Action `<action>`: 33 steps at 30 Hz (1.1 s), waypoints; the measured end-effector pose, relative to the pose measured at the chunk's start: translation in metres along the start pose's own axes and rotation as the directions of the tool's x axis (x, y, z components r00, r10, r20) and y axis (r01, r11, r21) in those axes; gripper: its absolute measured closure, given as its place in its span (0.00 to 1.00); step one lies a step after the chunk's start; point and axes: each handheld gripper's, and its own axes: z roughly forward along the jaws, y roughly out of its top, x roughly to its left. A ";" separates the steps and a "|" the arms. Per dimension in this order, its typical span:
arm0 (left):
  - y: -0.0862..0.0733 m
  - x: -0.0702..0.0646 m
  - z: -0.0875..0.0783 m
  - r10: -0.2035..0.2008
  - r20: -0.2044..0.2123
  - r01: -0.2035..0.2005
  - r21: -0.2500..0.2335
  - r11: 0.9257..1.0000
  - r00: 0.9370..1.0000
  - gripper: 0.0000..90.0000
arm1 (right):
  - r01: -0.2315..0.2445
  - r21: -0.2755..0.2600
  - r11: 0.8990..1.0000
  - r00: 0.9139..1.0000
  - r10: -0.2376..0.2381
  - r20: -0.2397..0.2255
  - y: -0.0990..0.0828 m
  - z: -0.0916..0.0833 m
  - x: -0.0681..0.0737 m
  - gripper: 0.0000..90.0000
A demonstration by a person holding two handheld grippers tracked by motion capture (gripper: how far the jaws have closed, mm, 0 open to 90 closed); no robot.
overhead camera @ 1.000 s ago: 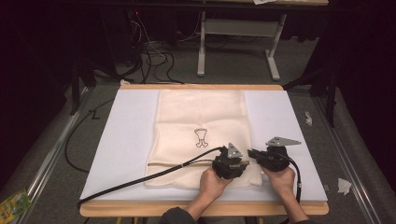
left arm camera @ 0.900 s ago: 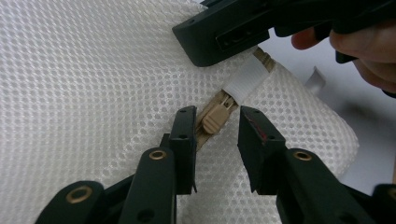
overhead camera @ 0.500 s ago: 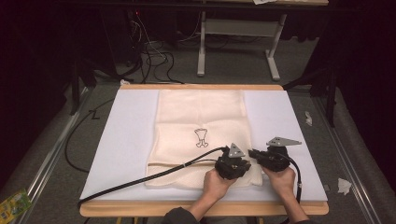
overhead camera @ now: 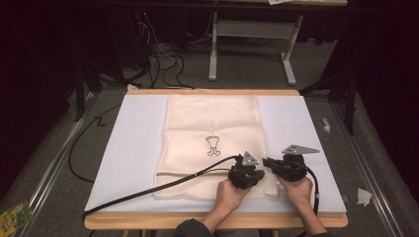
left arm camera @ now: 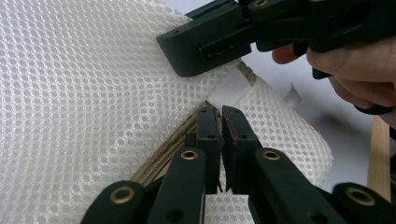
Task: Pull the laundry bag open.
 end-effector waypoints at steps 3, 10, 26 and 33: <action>0.001 0.001 -0.001 0.002 0.005 -0.002 0.005 1.000 1.000 0.96 | -0.003 -0.010 1.000 1.000 0.003 -0.002 -0.001 0.000 0.000 0.97; 0.001 0.002 -0.002 0.007 0.007 -0.007 0.012 1.000 1.000 0.96 | 0.001 -0.008 1.000 1.000 -0.001 -0.003 -0.002 0.000 -0.002 0.97; 0.001 0.001 -0.006 0.036 -0.009 -0.036 0.034 0.999 0.999 0.96 | 0.015 0.014 1.000 1.000 -0.015 0.006 -0.005 0.001 -0.002 0.97; -0.001 0.001 -0.011 0.068 -0.051 -0.066 0.055 0.996 0.996 0.96 | 0.021 0.025 0.999 1.000 -0.022 0.019 -0.005 0.002 -0.003 0.97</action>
